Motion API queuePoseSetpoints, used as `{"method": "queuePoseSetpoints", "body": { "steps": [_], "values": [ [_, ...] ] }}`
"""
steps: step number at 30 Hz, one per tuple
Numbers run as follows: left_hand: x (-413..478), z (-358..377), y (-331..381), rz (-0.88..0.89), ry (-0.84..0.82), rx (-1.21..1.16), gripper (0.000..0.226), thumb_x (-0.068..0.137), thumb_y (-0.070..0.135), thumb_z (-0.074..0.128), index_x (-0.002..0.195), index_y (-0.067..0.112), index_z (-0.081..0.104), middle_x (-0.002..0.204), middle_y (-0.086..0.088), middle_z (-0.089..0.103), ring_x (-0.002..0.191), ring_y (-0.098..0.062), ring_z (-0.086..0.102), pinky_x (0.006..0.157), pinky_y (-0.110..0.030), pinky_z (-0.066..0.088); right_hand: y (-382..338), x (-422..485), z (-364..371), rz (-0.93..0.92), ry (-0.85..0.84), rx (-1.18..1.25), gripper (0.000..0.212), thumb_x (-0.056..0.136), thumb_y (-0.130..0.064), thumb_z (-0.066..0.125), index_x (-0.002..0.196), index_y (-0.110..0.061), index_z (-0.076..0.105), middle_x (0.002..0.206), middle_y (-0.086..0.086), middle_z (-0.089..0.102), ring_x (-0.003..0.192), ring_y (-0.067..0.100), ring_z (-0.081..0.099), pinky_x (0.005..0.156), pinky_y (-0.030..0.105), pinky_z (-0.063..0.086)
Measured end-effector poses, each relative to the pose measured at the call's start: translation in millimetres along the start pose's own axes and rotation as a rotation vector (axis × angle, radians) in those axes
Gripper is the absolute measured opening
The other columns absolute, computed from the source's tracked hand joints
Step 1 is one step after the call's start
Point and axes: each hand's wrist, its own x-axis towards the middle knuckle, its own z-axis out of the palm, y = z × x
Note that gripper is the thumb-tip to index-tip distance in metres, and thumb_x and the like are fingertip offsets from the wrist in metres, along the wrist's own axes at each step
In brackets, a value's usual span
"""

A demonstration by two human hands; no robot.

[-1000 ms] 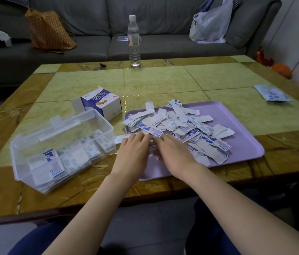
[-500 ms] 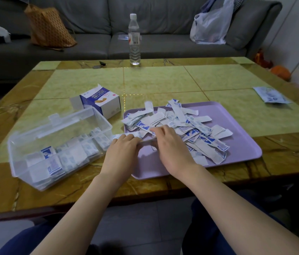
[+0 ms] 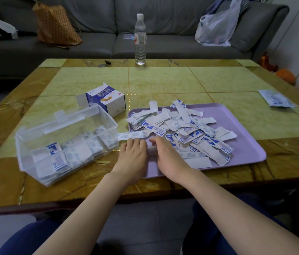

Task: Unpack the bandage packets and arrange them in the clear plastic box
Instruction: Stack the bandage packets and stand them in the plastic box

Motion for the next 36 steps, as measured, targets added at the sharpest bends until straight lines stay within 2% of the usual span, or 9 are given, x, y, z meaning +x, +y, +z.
{"method": "queuePoseSetpoints", "body": {
  "steps": [4,8,11,15,21,25,28,32,36],
  "values": [
    [1,4,-2,-0.028,0.023,-0.024,0.022,0.097,0.024,0.030,0.114,0.013,0.038,0.116,-0.005,0.039,0.107,-0.025,0.036,0.092,-0.034,0.025,4,2,3,-0.017,0.031,-0.038,0.041,0.086,0.007,0.044,0.123,-0.010,0.047,0.124,0.008,0.043,0.117,0.022,0.037,0.095,0.024,0.031],
    [0,6,-5,0.007,0.165,0.071,0.018,0.077,0.024,0.037,0.082,0.012,0.050,0.081,-0.008,0.054,0.074,-0.027,0.049,0.068,-0.036,0.023,6,1,0,-0.013,0.043,-0.085,0.051,0.086,0.009,0.042,0.134,-0.009,0.038,0.132,0.008,0.036,0.125,0.020,0.030,0.101,0.022,0.027],
    [-4,9,-4,0.032,0.159,0.111,0.024,0.073,0.025,0.036,0.080,0.010,0.054,0.076,-0.009,0.055,0.068,-0.027,0.050,0.065,-0.035,0.023,-1,-1,5,-0.059,-0.006,0.013,0.056,0.085,0.010,0.046,0.137,-0.007,0.033,0.137,0.009,0.032,0.127,0.017,0.030,0.104,0.019,0.024],
    [-3,4,-3,0.015,0.141,0.103,0.034,0.054,0.015,0.067,0.080,0.012,0.047,0.075,-0.009,0.053,0.067,-0.028,0.049,0.064,-0.034,0.021,-1,1,3,-0.073,0.107,-0.016,0.035,0.089,0.004,0.044,0.120,-0.009,0.053,0.121,0.007,0.049,0.114,0.020,0.041,0.094,0.027,0.038],
    [-4,9,-3,-0.010,0.133,0.053,0.021,0.086,0.019,0.036,0.102,0.010,0.046,0.103,-0.008,0.048,0.095,-0.029,0.043,0.080,-0.037,0.022,3,3,3,-0.055,0.056,-0.063,0.043,0.088,0.009,0.040,0.126,-0.008,0.050,0.126,0.006,0.046,0.120,0.019,0.037,0.096,0.022,0.031],
    [-5,-1,2,-0.016,0.100,0.069,0.038,0.080,0.024,0.021,0.096,0.010,0.051,0.096,-0.010,0.053,0.088,-0.029,0.046,0.076,-0.036,0.022,5,-1,5,-0.116,-0.020,-0.047,0.052,0.086,0.011,0.040,0.136,-0.005,0.035,0.140,0.008,0.031,0.132,0.019,0.027,0.107,0.020,0.021],
    [-4,3,0,-0.051,-0.007,0.076,0.027,0.090,0.020,0.031,0.115,0.012,0.038,0.117,-0.008,0.040,0.109,-0.028,0.035,0.091,-0.035,0.024,8,-2,2,-0.135,-0.026,-0.073,0.045,0.089,0.009,0.038,0.132,-0.004,0.043,0.141,0.007,0.033,0.136,0.019,0.025,0.109,0.023,0.022],
    [-6,-7,0,-0.052,0.114,0.045,0.025,0.083,0.014,0.055,0.105,0.013,0.044,0.105,-0.005,0.046,0.098,-0.026,0.042,0.083,-0.032,0.033,9,-1,-2,-0.107,0.140,-0.017,0.023,0.096,-0.005,0.044,0.113,-0.007,0.059,0.120,0.005,0.053,0.115,0.018,0.045,0.093,0.022,0.034],
    [-9,-19,-3,-0.100,0.102,-0.275,0.011,0.094,0.007,0.037,0.097,0.017,0.034,0.100,-0.004,0.052,0.090,-0.024,0.049,0.072,-0.030,0.033,5,-3,-10,-0.081,0.205,0.210,0.016,0.094,-0.010,0.052,0.105,-0.012,0.064,0.093,0.003,0.066,0.087,0.014,0.062,0.079,0.027,0.049]
  ]
}}
